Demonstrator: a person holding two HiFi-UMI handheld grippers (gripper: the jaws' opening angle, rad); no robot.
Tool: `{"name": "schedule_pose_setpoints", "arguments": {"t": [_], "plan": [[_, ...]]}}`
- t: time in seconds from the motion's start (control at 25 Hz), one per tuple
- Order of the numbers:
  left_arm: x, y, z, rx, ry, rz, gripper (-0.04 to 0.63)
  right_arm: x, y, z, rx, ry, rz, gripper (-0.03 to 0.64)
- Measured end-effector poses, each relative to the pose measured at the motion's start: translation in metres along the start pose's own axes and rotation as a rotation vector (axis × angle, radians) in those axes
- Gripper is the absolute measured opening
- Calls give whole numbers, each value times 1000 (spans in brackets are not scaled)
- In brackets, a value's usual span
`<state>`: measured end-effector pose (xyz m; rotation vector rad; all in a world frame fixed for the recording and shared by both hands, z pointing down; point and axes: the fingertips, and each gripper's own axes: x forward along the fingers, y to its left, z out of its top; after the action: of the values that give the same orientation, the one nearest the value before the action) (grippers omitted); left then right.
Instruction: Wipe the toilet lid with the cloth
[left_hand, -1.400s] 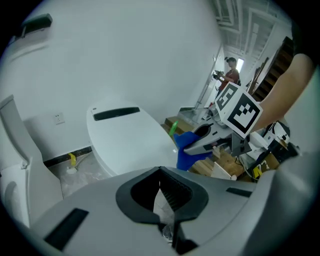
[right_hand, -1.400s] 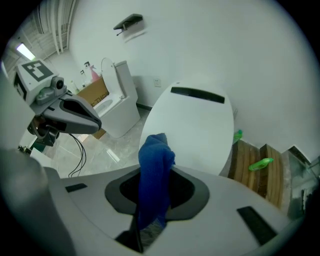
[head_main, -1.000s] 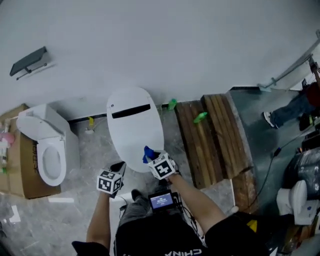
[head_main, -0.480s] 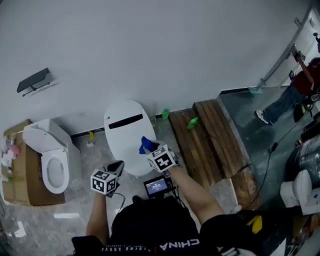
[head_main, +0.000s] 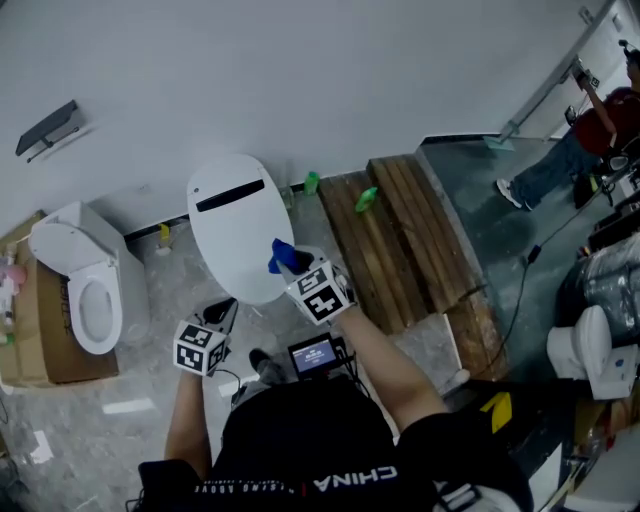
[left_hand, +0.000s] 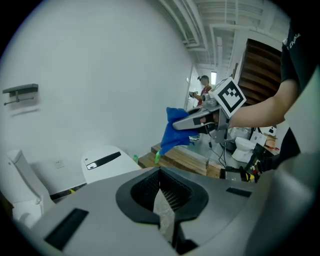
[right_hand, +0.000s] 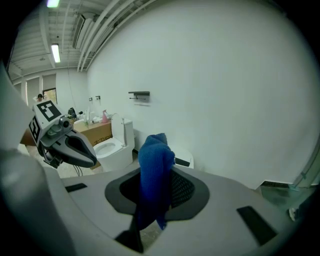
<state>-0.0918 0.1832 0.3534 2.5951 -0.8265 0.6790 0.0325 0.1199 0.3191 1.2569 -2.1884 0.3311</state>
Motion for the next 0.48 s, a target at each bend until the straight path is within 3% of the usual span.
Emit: {"name": "schedule_pose_setpoints", "arguments": {"t": [0.2, 0.48], "plan": [[-16, -49, -15, 0, 5, 62, 12, -49, -2, -34, -71, -58, -19, 92], [-31, -138, -52, -7, 41, 206, 12, -135, -16, -133, -80, -41, 57, 94]]}}
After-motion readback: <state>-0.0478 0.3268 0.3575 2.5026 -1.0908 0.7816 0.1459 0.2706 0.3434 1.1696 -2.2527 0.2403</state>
